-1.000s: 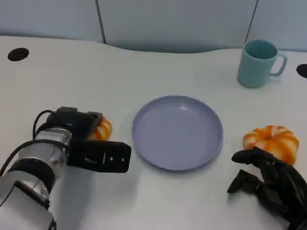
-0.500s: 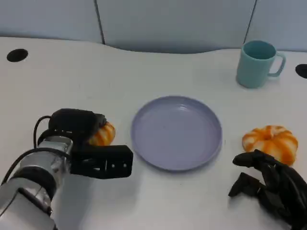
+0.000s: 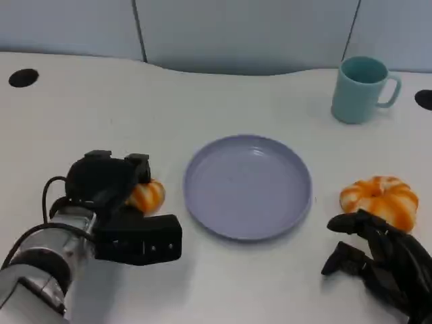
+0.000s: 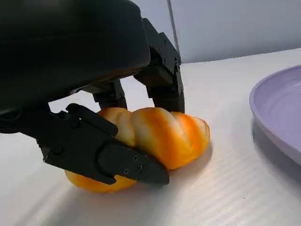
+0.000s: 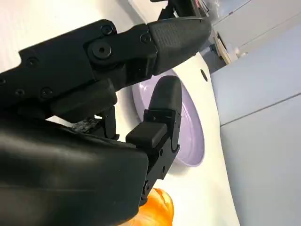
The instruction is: Grasp the bread from the table and place it into the plate.
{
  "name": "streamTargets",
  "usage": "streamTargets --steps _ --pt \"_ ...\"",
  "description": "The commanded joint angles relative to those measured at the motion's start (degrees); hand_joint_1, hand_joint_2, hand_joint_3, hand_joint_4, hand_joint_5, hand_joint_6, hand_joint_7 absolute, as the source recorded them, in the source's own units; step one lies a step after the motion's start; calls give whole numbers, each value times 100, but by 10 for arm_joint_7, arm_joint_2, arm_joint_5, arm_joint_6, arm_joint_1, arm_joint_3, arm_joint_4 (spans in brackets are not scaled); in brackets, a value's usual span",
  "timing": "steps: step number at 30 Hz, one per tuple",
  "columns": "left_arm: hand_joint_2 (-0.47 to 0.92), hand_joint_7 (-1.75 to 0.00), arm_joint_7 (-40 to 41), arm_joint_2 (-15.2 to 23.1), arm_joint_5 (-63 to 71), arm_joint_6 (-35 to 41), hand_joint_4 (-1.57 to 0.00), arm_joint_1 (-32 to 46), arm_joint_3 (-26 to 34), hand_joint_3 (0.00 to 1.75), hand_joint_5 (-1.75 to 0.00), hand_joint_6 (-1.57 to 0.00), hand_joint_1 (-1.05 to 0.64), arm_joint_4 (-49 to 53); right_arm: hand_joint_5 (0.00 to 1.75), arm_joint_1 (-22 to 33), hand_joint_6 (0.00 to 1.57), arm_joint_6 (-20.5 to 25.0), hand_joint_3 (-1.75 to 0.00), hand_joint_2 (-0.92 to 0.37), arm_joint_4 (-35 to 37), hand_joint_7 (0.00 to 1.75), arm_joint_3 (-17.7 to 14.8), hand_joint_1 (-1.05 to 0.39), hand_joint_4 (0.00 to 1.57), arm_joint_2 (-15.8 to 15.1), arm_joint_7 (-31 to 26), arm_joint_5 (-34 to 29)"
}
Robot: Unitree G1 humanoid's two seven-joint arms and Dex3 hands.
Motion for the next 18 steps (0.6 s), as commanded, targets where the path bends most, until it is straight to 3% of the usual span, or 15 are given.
streamTargets --steps 1,4,6,12,16,18 --pt "92 -166 6 29 -7 -15 -71 -27 12 26 -175 -53 -16 -5 142 -4 66 0 -16 -92 20 101 -6 -47 65 -6 -1 0" --pt "92 -174 13 34 -12 -32 -74 -40 22 25 -175 -55 -14 -10 142 -8 66 -4 -16 -92 28 101 -8 -47 65 -6 1 -1" --pt "92 -160 16 35 -12 -39 -76 -43 25 26 -175 -61 -17 -10 142 -10 66 -5 -16 -92 31 101 -9 -46 64 -6 3 1" --pt "92 -156 17 35 -9 -43 -77 -44 29 26 -175 -64 -17 -9 143 -11 66 -7 -16 -92 34 101 -11 -46 64 -5 5 1" --pt "82 -146 87 15 13 -90 -84 -83 14 23 -175 -75 -11 -37 143 -14 67 -14 -17 -92 39 100 -9 -46 65 -8 -1 -8" --pt "80 -167 94 4 17 -93 -86 -89 9 29 -175 -68 -11 -38 142 -13 66 -11 -17 -92 37 100 -8 -46 65 -10 -3 -10"
